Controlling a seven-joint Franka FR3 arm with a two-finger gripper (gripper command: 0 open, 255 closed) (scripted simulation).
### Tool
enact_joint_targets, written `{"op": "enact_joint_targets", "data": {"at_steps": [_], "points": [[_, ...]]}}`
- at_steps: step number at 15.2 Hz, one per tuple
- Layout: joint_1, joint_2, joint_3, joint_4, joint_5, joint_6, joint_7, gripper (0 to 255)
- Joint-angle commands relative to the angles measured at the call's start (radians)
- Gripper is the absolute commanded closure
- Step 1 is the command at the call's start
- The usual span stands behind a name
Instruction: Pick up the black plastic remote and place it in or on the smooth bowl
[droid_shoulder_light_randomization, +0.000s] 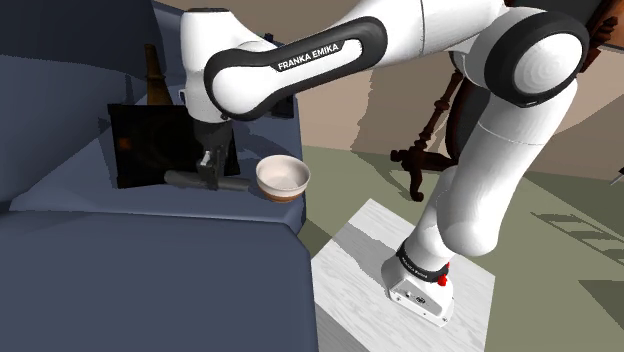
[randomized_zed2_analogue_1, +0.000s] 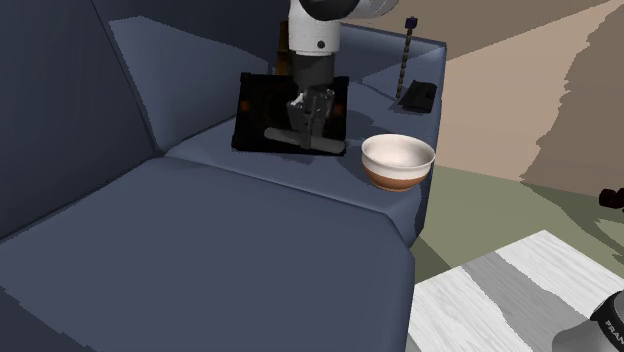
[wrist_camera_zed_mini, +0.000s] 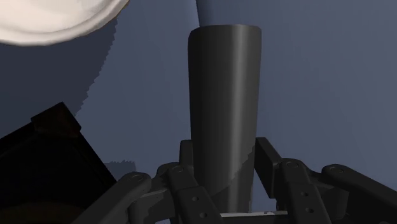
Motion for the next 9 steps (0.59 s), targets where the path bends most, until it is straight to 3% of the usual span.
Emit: {"op": "enact_joint_targets", "data": {"at_steps": [1, 9], "points": [[-0.001, -0.013, 0.000, 0.011, 0.004, -0.024, -0.001, 255], [-0.002, -0.042, 0.000, 0.087, 0.010, -0.127, -0.002, 255]]}}
